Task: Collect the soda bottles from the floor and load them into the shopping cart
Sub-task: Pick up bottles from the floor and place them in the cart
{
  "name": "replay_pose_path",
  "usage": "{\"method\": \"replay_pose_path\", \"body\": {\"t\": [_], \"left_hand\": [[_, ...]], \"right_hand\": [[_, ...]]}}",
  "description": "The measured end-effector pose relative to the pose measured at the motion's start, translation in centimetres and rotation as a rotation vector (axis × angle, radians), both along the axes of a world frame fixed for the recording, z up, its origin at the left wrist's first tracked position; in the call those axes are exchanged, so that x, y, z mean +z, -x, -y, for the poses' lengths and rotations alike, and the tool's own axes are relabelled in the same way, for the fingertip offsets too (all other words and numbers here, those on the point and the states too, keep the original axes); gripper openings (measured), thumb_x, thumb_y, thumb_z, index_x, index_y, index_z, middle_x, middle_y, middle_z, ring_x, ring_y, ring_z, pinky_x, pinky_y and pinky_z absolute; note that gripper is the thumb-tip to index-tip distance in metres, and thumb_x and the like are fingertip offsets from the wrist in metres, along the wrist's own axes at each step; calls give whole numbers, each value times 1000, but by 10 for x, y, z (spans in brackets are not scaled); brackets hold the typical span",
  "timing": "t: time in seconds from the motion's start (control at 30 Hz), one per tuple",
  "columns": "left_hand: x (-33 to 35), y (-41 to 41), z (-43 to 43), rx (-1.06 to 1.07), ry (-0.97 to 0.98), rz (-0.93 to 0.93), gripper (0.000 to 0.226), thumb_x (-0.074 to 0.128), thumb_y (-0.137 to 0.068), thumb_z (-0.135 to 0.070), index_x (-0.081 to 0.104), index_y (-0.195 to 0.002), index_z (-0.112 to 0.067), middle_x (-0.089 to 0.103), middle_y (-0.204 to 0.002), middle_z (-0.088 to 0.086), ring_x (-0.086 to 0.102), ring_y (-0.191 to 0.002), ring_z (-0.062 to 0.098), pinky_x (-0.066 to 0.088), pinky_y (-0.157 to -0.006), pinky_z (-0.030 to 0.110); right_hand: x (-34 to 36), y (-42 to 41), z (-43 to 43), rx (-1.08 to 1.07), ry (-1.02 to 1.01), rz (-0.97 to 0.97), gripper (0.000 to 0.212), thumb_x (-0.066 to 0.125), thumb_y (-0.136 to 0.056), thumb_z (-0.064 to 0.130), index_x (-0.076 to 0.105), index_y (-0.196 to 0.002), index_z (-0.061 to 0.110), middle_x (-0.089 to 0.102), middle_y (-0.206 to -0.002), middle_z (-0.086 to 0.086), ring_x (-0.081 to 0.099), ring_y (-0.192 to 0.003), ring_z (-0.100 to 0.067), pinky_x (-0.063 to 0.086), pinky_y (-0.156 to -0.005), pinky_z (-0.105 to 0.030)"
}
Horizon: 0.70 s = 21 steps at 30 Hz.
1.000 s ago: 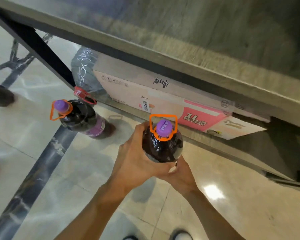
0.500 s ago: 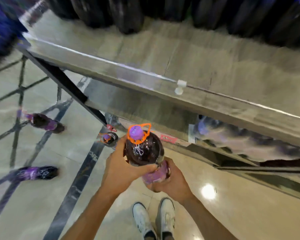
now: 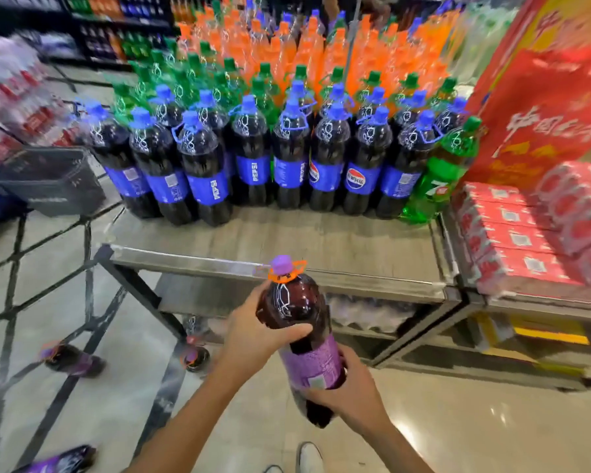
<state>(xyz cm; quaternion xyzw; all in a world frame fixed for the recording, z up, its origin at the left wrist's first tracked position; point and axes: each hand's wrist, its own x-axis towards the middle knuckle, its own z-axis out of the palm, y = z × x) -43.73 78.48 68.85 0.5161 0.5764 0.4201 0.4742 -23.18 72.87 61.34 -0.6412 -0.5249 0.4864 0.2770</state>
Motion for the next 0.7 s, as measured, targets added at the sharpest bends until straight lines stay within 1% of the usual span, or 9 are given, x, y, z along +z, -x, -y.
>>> {"method": "replay_pose_path", "body": {"t": [0.07,0.1,0.17,0.23,0.33,0.4,0.47,0.57,0.7], "left_hand": [[19,-15,-2,-62,-41,-8,72,93,-48,-45,63,-112,-60,75,-107,-22,70,-103,0,54,-93,29],[27,-23,-4,-92,-58,-5,68,91,-48,-48,63,-108,-63,75,-105,-22,70,-102,0,54,-93,29],[40,-43,-7,-163,-64,12,68,91,-48,-50,67,-112,-49,76,-105,-18,71,-101,2,56,-92,30],[53,-68,-11,-250,-52,48,73,93,-47,-47,68,-114,-33,77,-104,-16,72,-98,2,57,-84,23],[71,-114,-14,-378,-64,56,62,99,-58,-21,68,-111,-25,78,-98,-16,73,-93,3,53,-74,13],[79,-149,-18,-470,-91,77,55,92,-67,-4,67,-112,-21,78,-92,-18,72,-87,-2,52,-73,12],[90,-188,-20,-552,-124,93,51,89,-68,-1,66,-108,-23,77,-90,-20,70,-83,-5,52,-73,11],[104,-251,-15,-684,-164,98,49,91,-66,-8,68,-108,-23,78,-92,-19,71,-85,-4,52,-74,12],[114,-336,-8,-801,-175,105,70,99,-55,-37,69,-118,-28,77,-108,-12,72,-102,5,56,-88,25]], "right_hand": [[20,-9,13,-71,-17,10,88,102,-44,59,56,-118,47,70,-112,22,66,-98,11,57,-81,-19],[28,-14,19,-107,-25,16,91,101,-43,62,56,-120,45,71,-112,21,66,-98,9,59,-84,-22],[41,-26,29,-182,-41,23,94,100,-42,66,57,-123,42,71,-111,20,67,-99,6,61,-86,-26],[54,-41,40,-258,-59,20,93,99,-44,67,58,-123,41,71,-111,20,69,-101,2,61,-86,-25],[71,-69,57,-372,-86,25,94,97,-45,70,56,-124,39,70,-111,20,68,-100,2,60,-82,-20],[80,-92,67,-444,-101,49,93,96,-48,70,54,-125,38,68,-112,20,67,-99,3,57,-76,-16],[85,-119,77,-514,-116,58,92,96,-52,66,54,-127,35,67,-113,20,65,-99,3,54,-73,-14],[92,-165,94,-630,-158,53,86,98,-55,62,56,-126,35,69,-111,20,67,-97,4,57,-77,-16],[98,-230,117,-744,-206,60,85,96,-56,66,58,-128,42,70,-111,25,66,-100,9,60,-86,-21]]}}
